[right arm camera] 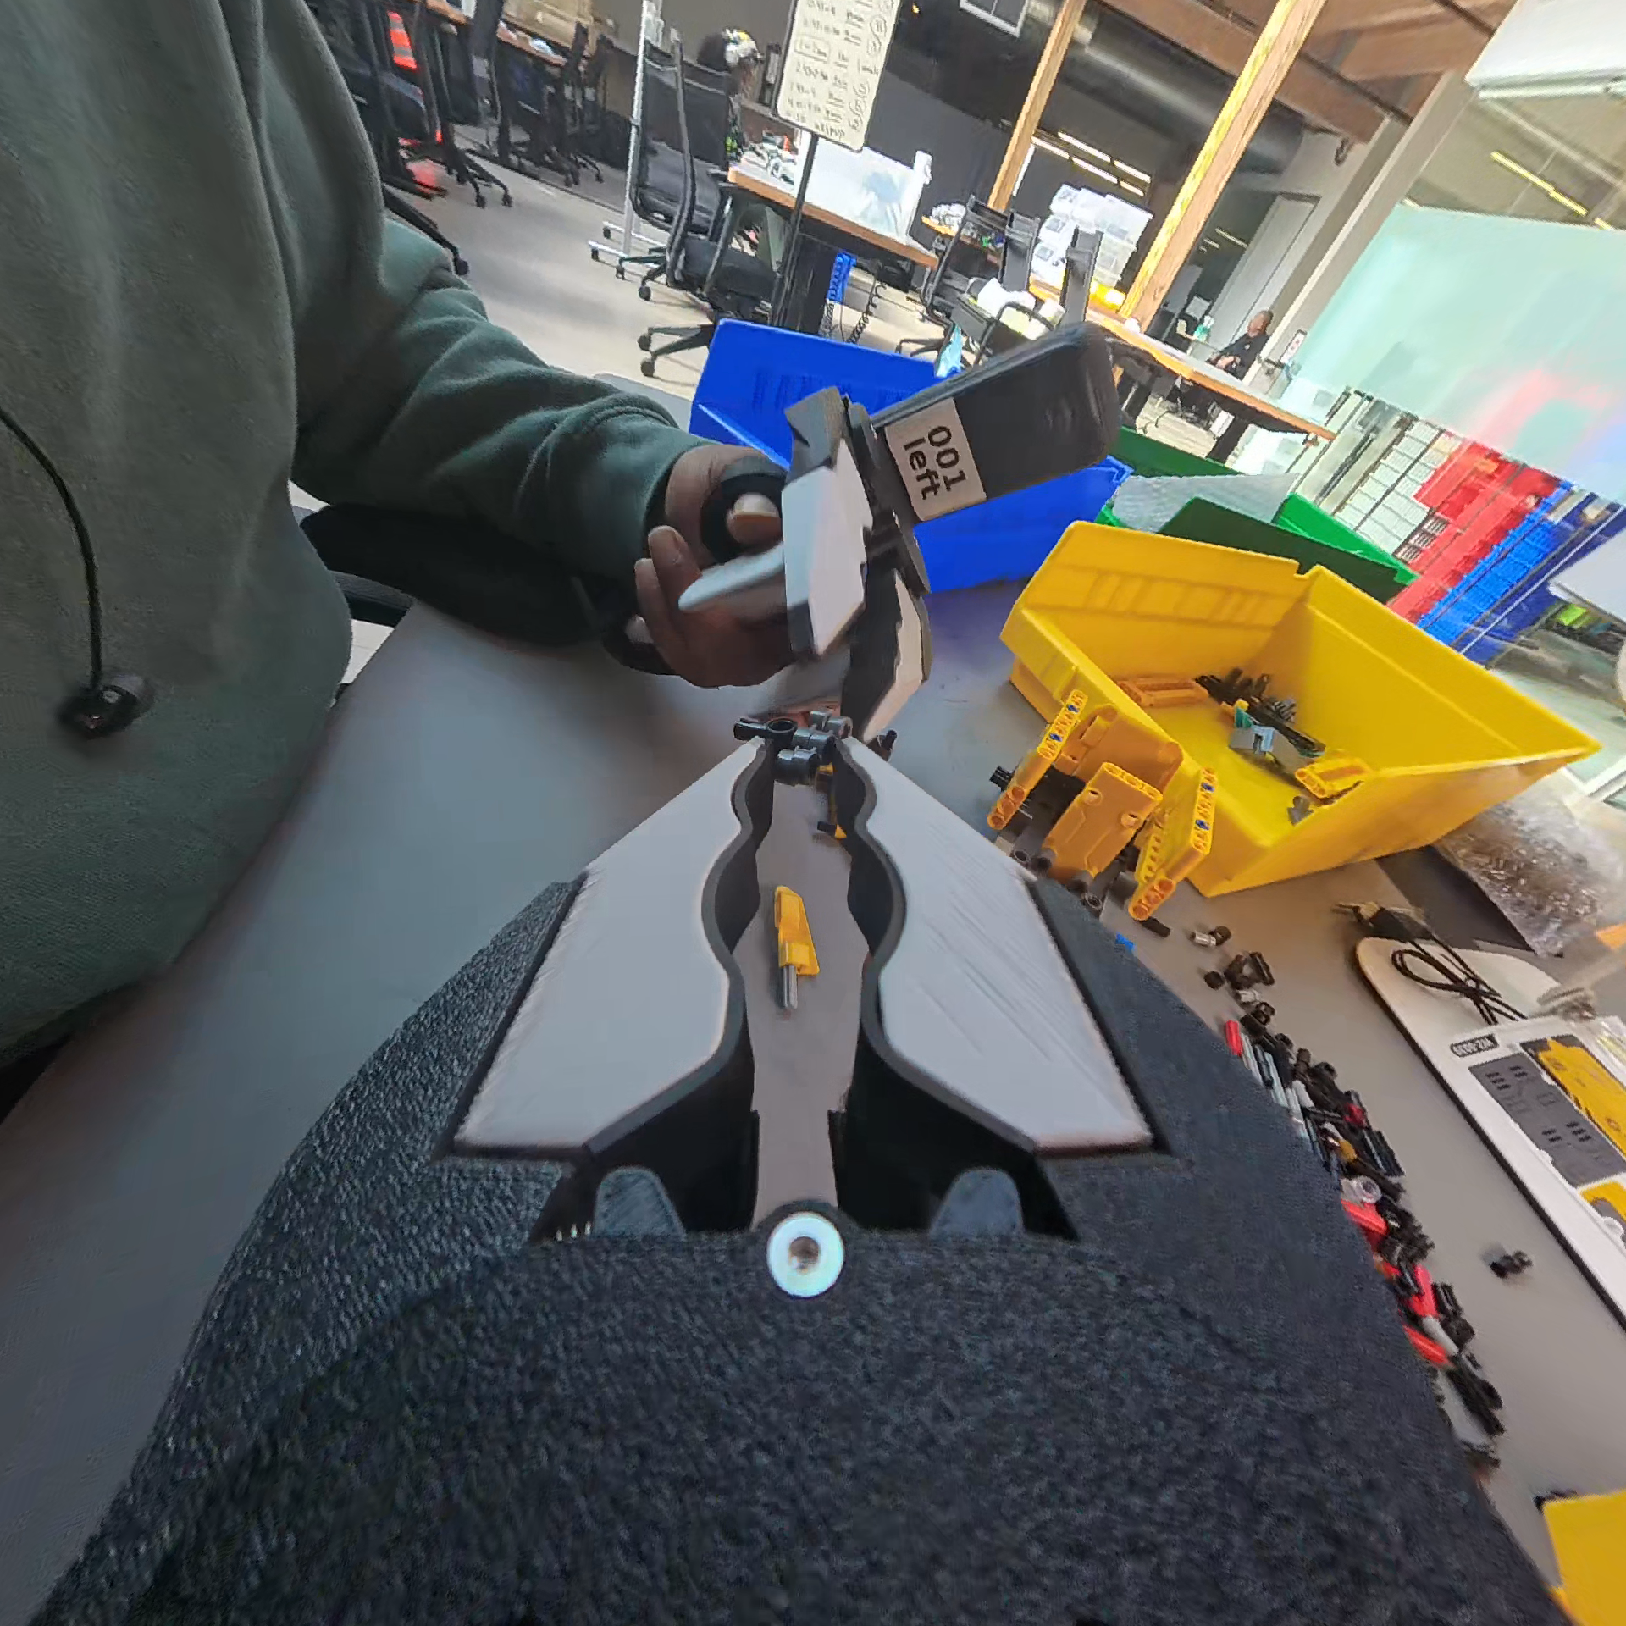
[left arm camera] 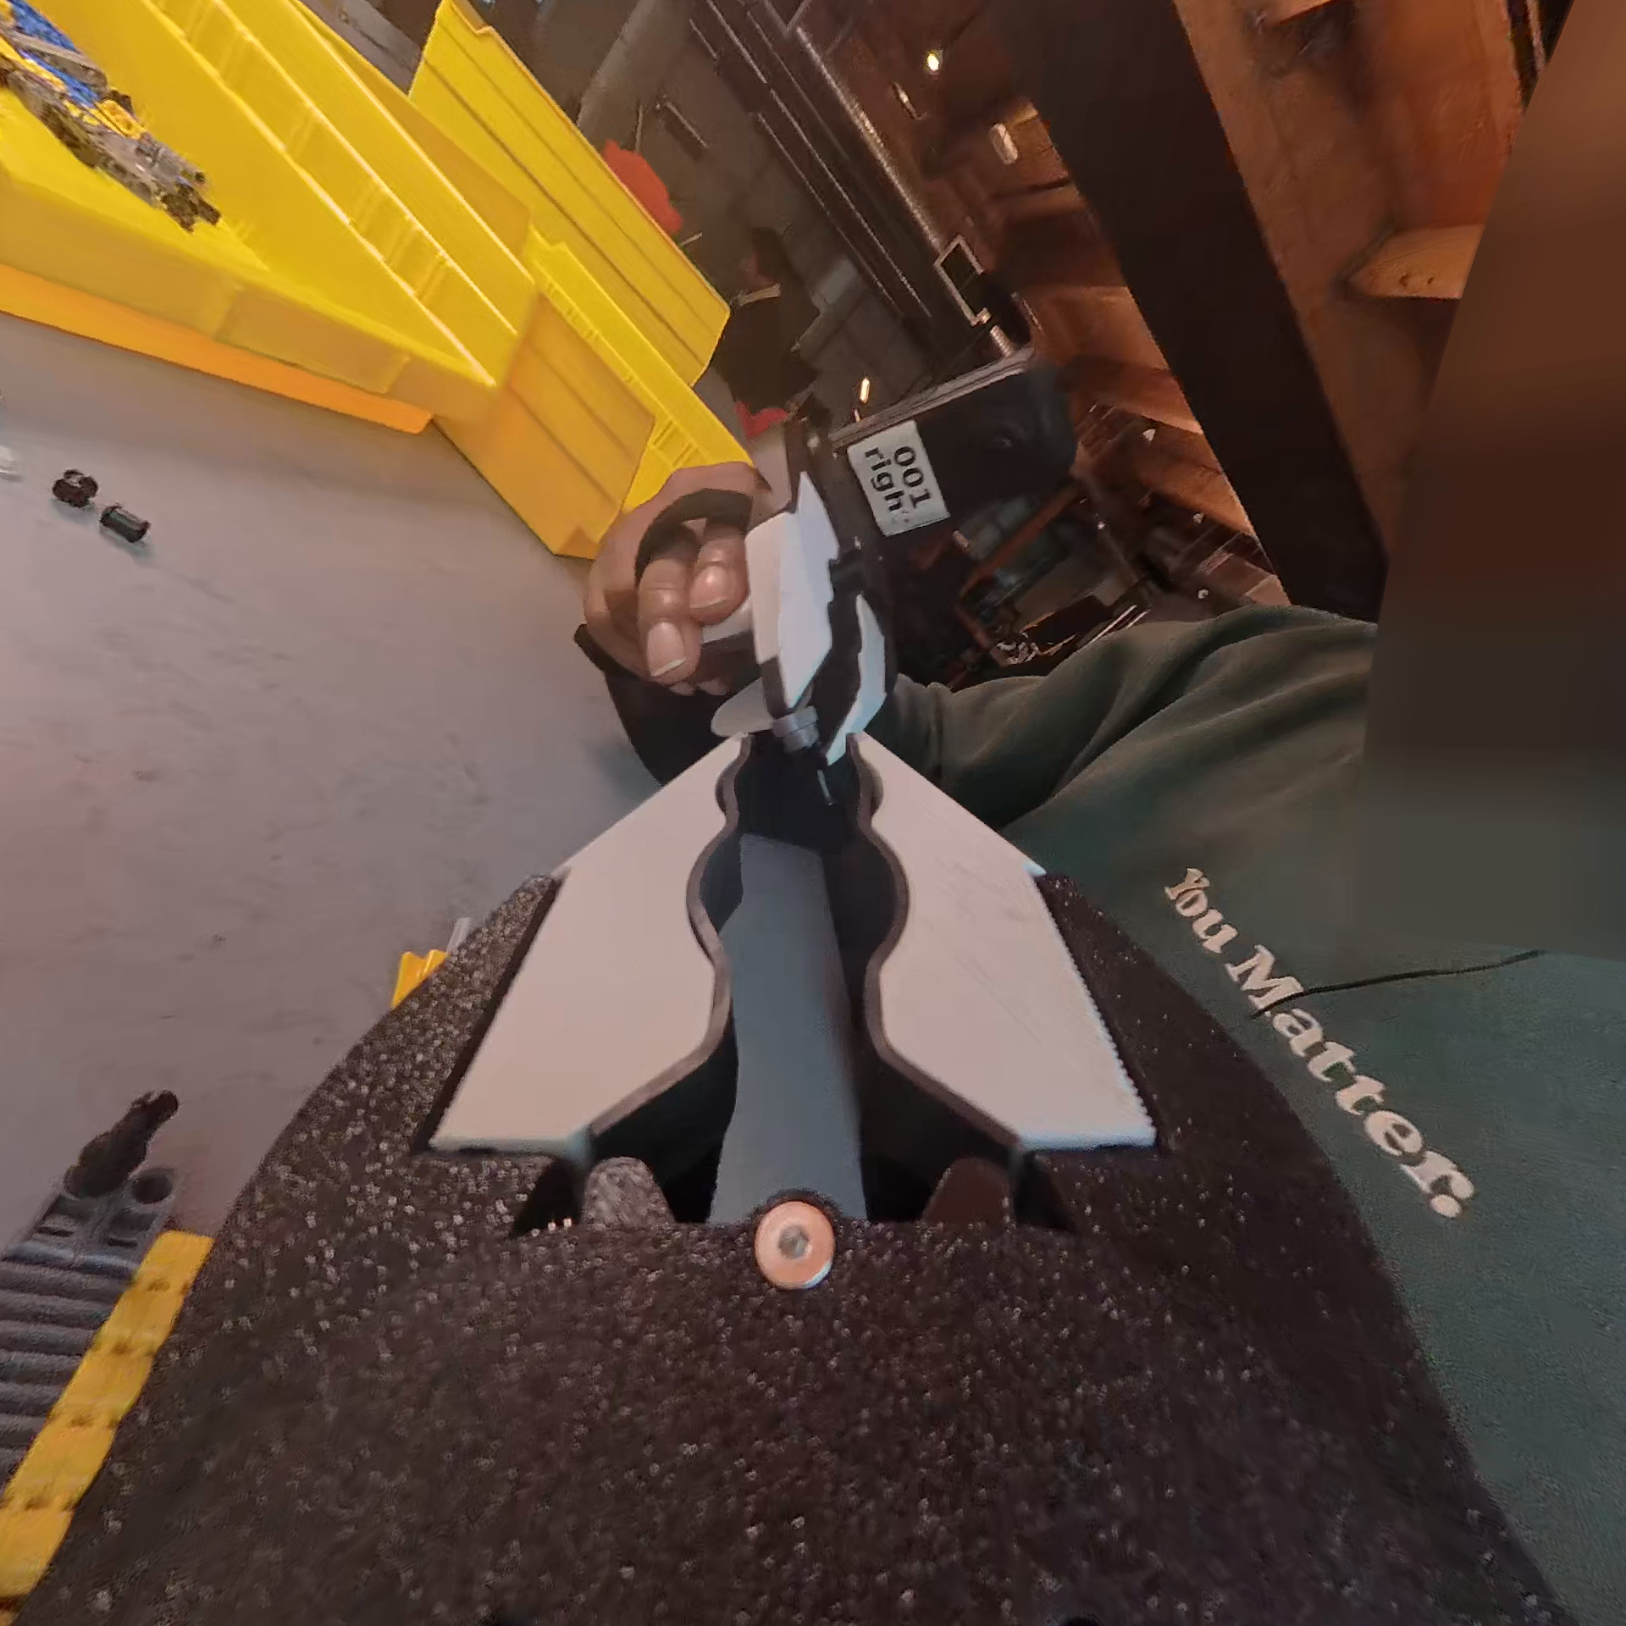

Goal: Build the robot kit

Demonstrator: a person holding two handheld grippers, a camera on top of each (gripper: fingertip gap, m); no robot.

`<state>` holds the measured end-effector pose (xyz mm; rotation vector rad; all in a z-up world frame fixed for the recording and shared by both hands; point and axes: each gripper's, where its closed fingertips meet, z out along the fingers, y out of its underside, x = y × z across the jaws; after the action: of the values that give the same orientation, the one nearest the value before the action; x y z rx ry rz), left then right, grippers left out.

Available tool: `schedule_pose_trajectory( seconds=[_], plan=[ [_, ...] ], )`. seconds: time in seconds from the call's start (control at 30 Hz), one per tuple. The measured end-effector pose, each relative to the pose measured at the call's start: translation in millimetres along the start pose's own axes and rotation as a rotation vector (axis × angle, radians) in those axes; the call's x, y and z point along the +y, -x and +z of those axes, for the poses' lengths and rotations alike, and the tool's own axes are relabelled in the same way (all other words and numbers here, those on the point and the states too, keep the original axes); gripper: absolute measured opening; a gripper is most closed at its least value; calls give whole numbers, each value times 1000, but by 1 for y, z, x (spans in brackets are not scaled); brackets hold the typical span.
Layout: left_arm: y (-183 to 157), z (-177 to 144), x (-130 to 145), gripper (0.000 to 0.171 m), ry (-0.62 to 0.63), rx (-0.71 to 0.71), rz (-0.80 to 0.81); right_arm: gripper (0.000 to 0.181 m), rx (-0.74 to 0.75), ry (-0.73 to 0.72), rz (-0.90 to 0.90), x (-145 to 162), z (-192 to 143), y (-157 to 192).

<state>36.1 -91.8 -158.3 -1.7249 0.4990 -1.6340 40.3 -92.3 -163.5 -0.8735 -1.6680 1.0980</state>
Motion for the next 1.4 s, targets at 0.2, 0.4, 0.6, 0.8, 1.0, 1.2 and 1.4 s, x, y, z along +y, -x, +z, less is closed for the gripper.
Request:
schedule_pose_trajectory(
  seconds=[0.2, 0.4, 0.6, 0.8, 1.0, 1.2, 1.4],
  plan=[
    [-4, 6, 9, 10, 40, 39, -7, 12, -13, 20, -58, -1, 5, 10],
    [0, 5, 5, 6, 28, -16, 86, 12, 24, 48, -63, 3, 5, 4],
    [2, 2, 0, 6, 6, -53, 157, 14, 45, 31, -8, 2, 2, -4],
    [5, 1, -5, 6, -36, -51, 122, 9, 78, 35, -20, 2, 4, -8],
    [3, 0, -8, 7, -39, -100, 210, 11, 72, 21, 40, 1, 4, -9],
    [1, 3, -3, 6, 8, -174, 415, 10, 9, 3, 140, 4, 7, -5],
    [-1, 2, -4, 7, -1, -169, 435, 9, 7, -19, 138, 0, 6, -5]
  ],
)
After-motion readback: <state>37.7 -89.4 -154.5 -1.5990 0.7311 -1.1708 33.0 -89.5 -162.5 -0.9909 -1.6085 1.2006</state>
